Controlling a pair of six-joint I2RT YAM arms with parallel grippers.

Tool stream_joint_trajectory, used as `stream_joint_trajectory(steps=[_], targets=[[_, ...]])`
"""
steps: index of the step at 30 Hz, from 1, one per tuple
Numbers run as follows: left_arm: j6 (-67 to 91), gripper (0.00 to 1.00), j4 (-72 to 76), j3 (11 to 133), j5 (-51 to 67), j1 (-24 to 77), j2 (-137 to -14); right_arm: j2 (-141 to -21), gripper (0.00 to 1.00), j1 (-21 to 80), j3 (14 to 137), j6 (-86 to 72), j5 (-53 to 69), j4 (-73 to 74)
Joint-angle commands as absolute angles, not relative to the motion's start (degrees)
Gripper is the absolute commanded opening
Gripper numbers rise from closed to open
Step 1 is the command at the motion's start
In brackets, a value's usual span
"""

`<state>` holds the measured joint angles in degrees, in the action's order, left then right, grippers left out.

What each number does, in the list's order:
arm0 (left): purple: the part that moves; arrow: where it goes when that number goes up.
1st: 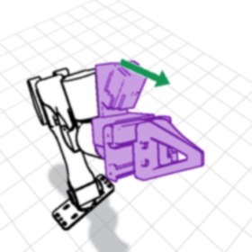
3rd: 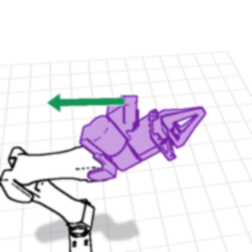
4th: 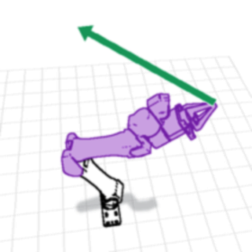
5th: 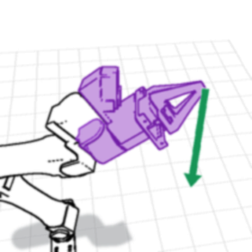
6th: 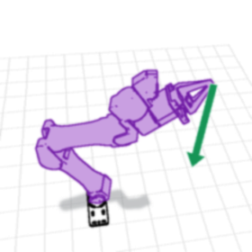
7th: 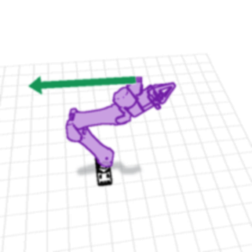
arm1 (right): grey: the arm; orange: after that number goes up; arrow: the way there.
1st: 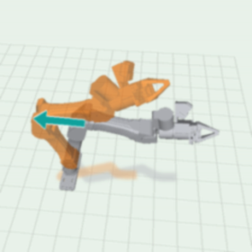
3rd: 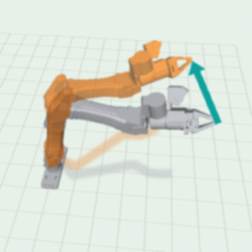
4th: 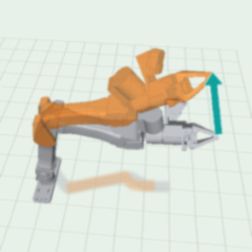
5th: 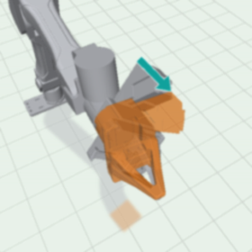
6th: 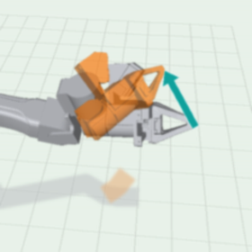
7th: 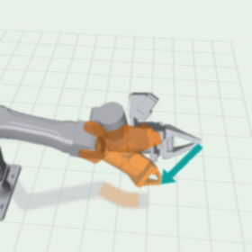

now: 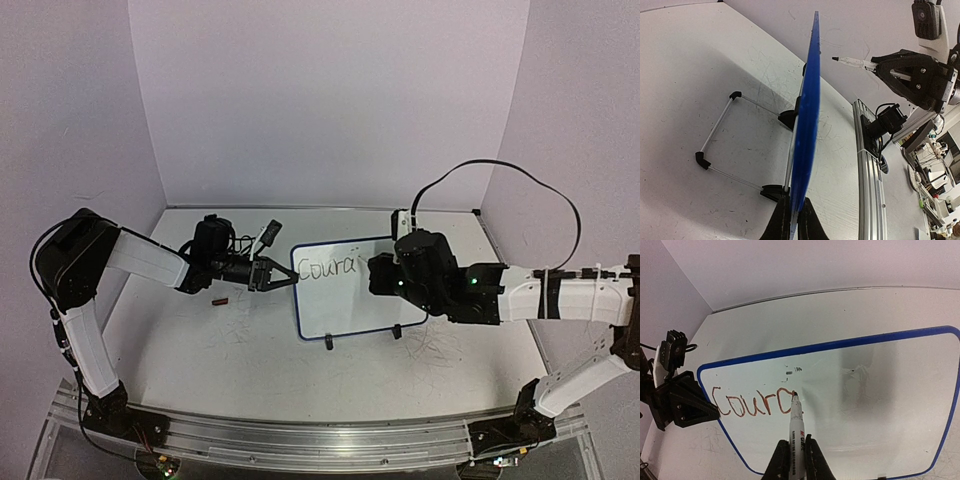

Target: Write a sentence on the whiteboard

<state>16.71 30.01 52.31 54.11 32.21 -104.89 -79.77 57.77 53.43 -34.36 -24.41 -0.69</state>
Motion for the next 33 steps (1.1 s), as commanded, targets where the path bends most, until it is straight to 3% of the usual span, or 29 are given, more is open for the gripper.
stream_joint_trajectory(steps=[1, 33], targets=[[17.4, 0.00, 28.4, 52.5, 56.2, 32.4, -102.3, -80.4, 0.00, 57.3, 54.1, -34.9, -27.0, -1.5], [17.1, 0.00, 27.9, 52.8, 56.2, 32.4, -102.5, -83.8, 0.00, 56.8, 56.7, -32.3, -27.8, -2.3]])
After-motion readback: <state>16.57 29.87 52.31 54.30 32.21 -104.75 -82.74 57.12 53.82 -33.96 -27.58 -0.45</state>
